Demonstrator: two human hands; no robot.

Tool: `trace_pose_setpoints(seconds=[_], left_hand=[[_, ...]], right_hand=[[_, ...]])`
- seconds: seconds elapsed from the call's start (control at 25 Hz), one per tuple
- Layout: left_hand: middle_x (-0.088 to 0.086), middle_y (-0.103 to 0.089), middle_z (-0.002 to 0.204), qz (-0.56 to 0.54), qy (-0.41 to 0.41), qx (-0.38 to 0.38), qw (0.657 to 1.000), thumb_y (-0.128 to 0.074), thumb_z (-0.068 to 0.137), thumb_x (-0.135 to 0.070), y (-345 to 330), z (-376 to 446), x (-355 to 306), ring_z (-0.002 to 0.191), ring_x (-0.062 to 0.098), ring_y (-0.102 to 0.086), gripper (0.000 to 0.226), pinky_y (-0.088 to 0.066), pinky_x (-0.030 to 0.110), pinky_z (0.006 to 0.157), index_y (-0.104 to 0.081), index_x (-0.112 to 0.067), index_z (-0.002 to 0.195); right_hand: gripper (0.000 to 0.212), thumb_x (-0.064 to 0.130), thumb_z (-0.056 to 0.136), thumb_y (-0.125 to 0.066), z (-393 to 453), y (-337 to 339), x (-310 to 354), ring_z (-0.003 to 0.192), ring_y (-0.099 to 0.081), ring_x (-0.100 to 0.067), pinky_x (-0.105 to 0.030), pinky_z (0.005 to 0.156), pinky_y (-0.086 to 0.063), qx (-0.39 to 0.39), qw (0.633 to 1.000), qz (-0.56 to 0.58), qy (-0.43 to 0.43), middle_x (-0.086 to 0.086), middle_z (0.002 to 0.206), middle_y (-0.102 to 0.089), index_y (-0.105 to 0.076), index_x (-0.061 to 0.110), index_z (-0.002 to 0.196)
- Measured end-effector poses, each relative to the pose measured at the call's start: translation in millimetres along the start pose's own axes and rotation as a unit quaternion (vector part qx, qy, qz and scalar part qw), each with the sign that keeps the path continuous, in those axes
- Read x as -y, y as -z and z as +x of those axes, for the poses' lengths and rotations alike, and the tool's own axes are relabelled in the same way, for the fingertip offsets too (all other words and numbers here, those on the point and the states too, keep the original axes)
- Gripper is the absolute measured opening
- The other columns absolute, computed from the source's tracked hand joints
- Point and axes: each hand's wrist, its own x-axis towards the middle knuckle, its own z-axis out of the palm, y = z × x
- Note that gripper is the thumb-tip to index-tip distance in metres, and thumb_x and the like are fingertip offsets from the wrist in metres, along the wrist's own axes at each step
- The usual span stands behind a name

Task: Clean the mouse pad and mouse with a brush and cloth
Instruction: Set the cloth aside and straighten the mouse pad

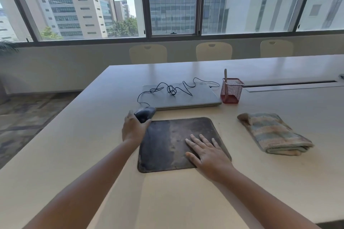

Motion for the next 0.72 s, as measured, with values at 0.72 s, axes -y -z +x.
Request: trace_pose_setpoints(seconds=[0.72], left_hand=[[0.017,-0.043,0.134,0.025,-0.017,0.018,0.999,-0.062,0.082,-0.040,-46.7,-120.3,-66.6,0.116,0.031,-0.052,0.080,-0.045,0.036,0.095,-0.024,-0.001,0.140]], right_hand=[[0.065,0.059,0.094,-0.018,-20.5,17.4,-27.1,0.146,0.001,-0.010,-0.042,0.117,0.002,0.013,1.000,0.000,-0.022,0.008,0.159,-0.005,-0.010,0.025,0.149]])
